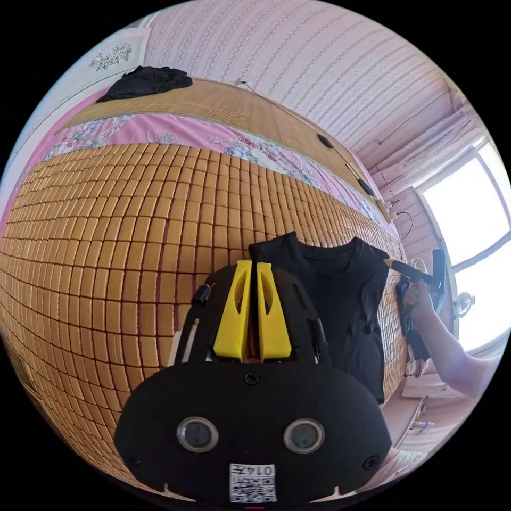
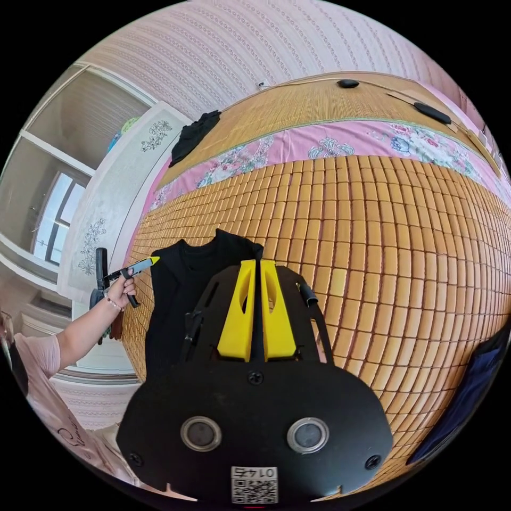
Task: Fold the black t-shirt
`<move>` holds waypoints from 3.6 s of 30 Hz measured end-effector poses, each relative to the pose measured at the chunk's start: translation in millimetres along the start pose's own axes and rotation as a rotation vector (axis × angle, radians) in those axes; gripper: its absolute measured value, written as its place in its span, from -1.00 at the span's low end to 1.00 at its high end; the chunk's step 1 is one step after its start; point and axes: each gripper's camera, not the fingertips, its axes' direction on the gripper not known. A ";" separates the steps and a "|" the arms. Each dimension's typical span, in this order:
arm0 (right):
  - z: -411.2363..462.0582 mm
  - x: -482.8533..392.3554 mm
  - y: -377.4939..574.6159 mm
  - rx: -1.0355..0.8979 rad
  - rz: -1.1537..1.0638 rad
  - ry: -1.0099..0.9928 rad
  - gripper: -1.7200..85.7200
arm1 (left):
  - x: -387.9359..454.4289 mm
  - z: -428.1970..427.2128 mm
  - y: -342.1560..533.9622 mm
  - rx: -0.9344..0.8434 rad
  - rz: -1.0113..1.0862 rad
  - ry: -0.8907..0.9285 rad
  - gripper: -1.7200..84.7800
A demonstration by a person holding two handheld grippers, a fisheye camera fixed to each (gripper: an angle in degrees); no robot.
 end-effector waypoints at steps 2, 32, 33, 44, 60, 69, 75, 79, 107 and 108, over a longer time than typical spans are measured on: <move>-6.3 -3.4 -1.0 0.016 -0.006 0.008 -0.95 | 12.0 -20.7 -6.0 0.062 0.033 0.047 -0.98; 33.4 -70.8 342.5 -0.173 -0.242 0.010 -0.95 | 47.4 -140.1 395.5 -0.103 0.414 0.214 -0.97; 46.9 -71.0 351.5 -0.185 -0.242 0.045 -0.95 | 46.9 -139.3 402.9 -0.105 0.426 0.199 -0.97; 81.7 -144.1 415.9 -0.042 -0.202 0.165 -0.95 | 90.0 -166.2 492.1 0.015 0.496 0.157 -0.98; 314.4 -316.8 294.8 -0.386 -0.561 0.406 -0.97 | 206.5 -17.7 543.3 -0.128 0.690 0.074 -0.98; 389.6 -326.8 260.1 -0.643 -0.622 0.522 -0.98 | 204.6 -2.0 572.0 -0.121 0.755 0.113 -0.98; 401.3 -317.8 231.3 -0.669 -0.567 0.501 -0.98 | 205.9 6.8 588.2 -0.118 0.776 0.119 -0.98; 393.8 -316.9 218.8 -0.669 -0.572 0.520 -0.98 | 206.1 11.7 598.9 -0.124 0.792 0.132 -0.98; 19.7 -26.1 455.0 -0.072 0.137 0.014 -0.92 | 287.1 28.7 663.7 -0.029 0.856 0.271 -0.63; 2.7 -22.0 458.5 -0.034 0.136 -0.044 -0.93 | 293.2 30.0 664.0 -0.009 0.867 0.264 -0.61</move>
